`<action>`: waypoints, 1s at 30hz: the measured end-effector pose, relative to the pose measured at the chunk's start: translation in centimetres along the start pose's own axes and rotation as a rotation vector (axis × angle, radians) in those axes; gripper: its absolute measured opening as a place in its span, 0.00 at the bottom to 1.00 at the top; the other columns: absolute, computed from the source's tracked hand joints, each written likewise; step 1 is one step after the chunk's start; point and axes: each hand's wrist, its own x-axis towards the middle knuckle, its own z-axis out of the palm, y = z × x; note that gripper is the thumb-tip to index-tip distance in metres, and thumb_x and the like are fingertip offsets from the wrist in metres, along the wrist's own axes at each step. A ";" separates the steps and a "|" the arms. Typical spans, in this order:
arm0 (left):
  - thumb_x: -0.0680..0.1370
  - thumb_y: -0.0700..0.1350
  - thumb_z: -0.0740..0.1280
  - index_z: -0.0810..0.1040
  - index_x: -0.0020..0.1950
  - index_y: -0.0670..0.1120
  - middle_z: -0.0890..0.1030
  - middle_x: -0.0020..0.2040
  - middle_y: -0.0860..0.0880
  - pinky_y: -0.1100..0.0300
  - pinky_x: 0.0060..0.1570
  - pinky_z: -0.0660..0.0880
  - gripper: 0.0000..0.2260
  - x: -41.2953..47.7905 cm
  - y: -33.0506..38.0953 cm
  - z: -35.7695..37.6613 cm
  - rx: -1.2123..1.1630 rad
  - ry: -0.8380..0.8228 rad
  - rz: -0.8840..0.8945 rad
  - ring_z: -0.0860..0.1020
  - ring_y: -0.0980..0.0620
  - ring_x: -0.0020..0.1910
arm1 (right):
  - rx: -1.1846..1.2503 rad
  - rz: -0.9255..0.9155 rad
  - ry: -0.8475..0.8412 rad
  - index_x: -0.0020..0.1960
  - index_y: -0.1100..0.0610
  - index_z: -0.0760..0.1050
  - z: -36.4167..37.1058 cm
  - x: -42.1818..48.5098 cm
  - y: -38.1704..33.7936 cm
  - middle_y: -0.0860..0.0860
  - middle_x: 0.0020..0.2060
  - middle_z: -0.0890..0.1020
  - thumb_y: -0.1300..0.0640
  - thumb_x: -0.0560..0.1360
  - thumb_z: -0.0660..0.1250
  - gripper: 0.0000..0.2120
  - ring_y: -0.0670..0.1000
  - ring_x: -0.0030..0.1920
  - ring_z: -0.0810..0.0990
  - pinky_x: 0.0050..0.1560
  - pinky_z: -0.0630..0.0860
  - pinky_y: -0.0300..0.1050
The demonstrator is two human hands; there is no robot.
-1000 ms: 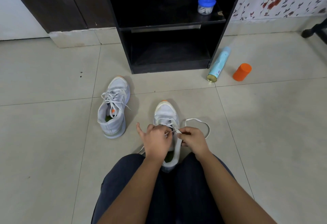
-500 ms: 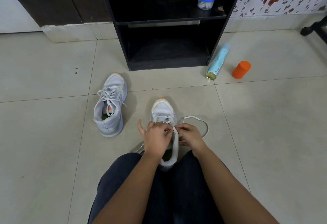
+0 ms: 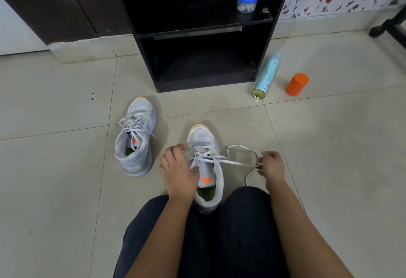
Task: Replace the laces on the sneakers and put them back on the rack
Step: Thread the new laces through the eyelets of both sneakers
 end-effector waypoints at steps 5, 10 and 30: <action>0.72 0.53 0.70 0.71 0.46 0.49 0.77 0.40 0.53 0.58 0.38 0.69 0.12 -0.5 -1.8 -1.5 -0.151 -0.304 -0.169 0.77 0.49 0.42 | -0.845 -0.673 -0.191 0.55 0.51 0.81 4.3 -2.6 0.1 0.53 0.54 0.80 0.57 0.75 0.63 0.12 0.57 0.56 0.76 0.54 0.74 0.48; 0.76 0.48 0.65 0.72 0.49 0.48 0.79 0.41 0.49 0.58 0.38 0.68 0.05 0.1 -1.4 -0.8 -0.187 -0.316 -0.174 0.78 0.46 0.43 | -0.879 -0.512 -0.266 0.41 0.50 0.79 4.3 -3.0 -0.2 0.50 0.40 0.80 0.49 0.76 0.63 0.09 0.53 0.44 0.77 0.40 0.71 0.42; 0.77 0.45 0.63 0.76 0.62 0.49 0.73 0.31 0.53 0.59 0.38 0.68 0.14 0.4 -1.8 -0.3 -0.219 -0.241 -0.132 0.74 0.49 0.36 | -1.061 -0.291 -0.049 0.49 0.54 0.80 0.2 -0.5 -0.4 0.53 0.49 0.82 0.58 0.76 0.60 0.10 0.56 0.47 0.79 0.43 0.72 0.42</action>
